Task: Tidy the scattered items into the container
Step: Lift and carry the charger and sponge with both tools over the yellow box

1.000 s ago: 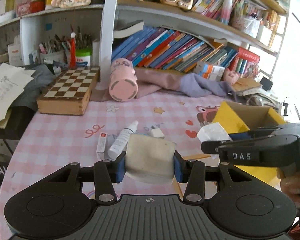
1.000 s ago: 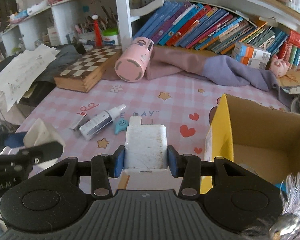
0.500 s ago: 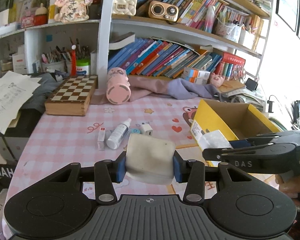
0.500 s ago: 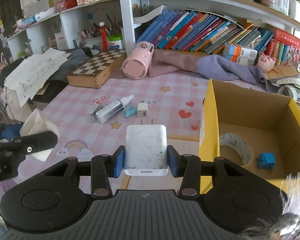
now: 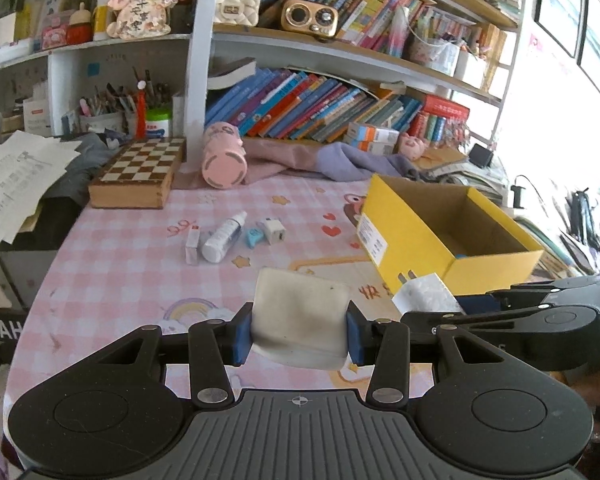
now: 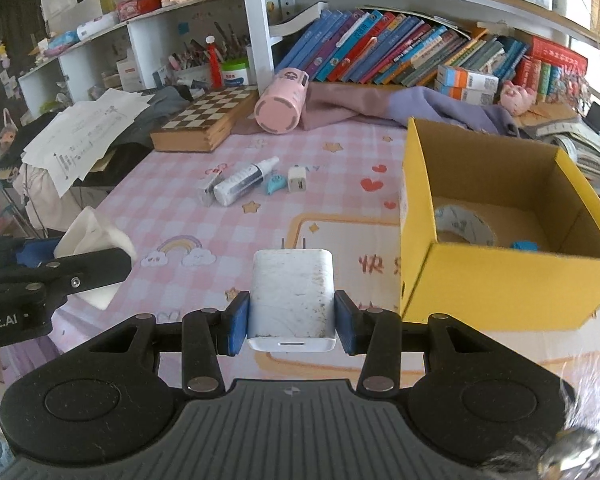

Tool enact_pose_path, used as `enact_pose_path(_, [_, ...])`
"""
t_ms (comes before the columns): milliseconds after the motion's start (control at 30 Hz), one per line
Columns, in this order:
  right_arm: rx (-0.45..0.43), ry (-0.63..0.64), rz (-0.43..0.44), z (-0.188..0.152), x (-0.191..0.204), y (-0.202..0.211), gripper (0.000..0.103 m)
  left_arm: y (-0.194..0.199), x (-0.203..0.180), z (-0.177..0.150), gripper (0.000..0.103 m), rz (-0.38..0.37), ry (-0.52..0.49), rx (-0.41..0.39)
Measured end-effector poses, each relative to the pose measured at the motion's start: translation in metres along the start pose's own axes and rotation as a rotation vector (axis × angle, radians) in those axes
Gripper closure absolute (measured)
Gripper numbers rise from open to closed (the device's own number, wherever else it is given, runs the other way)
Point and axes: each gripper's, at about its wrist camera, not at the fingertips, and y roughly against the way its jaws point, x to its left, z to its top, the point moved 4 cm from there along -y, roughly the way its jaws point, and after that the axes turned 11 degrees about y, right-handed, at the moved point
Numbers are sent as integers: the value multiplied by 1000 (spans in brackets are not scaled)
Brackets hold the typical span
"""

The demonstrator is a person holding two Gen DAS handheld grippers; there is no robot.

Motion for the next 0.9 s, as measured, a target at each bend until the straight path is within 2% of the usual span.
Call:
enact_pose_path(400, [27,-116,-80,-45,-17,34,62,4,-35,-24,60,-98,-78,56])
enact_pose_path(900, [48,-201,-182,-80,-41,68,62,-5,-77,-37,60,-212,-149,107])
